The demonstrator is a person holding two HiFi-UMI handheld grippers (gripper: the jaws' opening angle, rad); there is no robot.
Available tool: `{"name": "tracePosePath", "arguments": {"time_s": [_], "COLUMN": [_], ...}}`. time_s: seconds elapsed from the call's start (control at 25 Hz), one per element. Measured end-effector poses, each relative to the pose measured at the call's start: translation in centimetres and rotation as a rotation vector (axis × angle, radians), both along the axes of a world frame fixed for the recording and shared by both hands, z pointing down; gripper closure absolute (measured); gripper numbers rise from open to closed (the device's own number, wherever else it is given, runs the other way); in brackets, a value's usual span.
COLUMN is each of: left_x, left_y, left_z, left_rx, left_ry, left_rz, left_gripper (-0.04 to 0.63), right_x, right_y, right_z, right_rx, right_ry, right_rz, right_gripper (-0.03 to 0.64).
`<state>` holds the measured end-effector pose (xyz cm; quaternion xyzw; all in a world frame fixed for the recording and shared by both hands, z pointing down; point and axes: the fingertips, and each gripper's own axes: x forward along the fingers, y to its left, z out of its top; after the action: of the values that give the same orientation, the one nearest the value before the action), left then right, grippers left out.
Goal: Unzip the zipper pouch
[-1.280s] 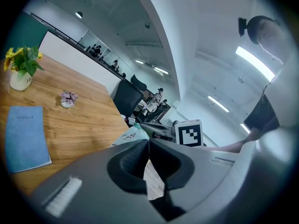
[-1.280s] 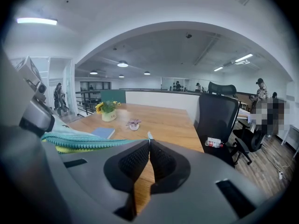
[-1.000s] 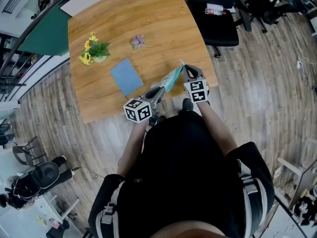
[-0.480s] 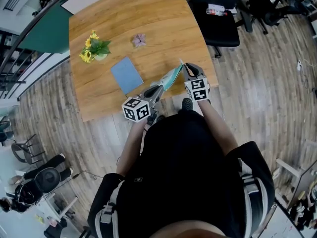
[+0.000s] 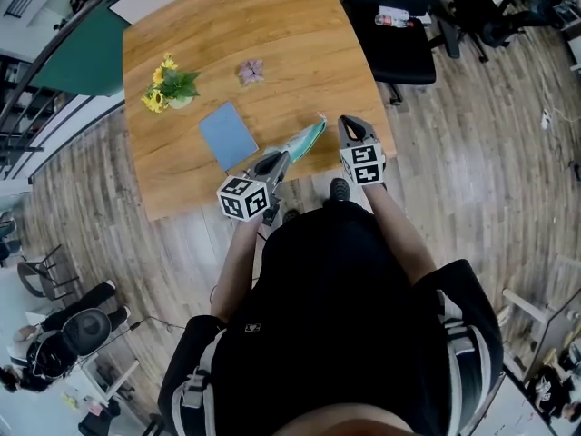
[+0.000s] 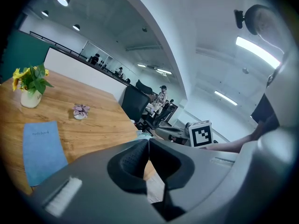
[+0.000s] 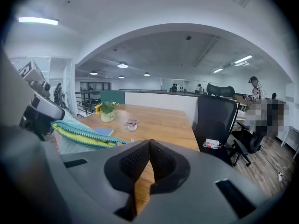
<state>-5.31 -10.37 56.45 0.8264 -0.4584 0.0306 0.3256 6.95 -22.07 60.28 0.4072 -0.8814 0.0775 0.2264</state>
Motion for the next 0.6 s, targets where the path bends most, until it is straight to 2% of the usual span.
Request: {"name": "tracePosePath", "arguments": {"time_s": [0.24, 0.44, 0.6], "left_x": [-1.3, -1.7, -2.3], "left_y": [-0.4, -0.8, -1.2], "left_z": [-0.1, 0.0, 0.5], "left_rx": [0.007, 0.02, 0.018], "left_ry": [-0.027, -0.089, -0.11], "left_rz": [-0.032, -0.035, -0.055], "left_gripper": [0.586, 0.586, 0.586], "right_x": [-0.3, -0.1, 0.2], "right_y": [1.2, 1.6, 2.1], "right_z": [0.0, 0.4, 0.7], "right_rx": [-0.02, -0.017, -0.02], "right_ry": [0.028, 0.032, 0.03], "right_rz": [-0.046, -0.062, -0.066], "right_gripper": [0.614, 0.615, 0.615]}}
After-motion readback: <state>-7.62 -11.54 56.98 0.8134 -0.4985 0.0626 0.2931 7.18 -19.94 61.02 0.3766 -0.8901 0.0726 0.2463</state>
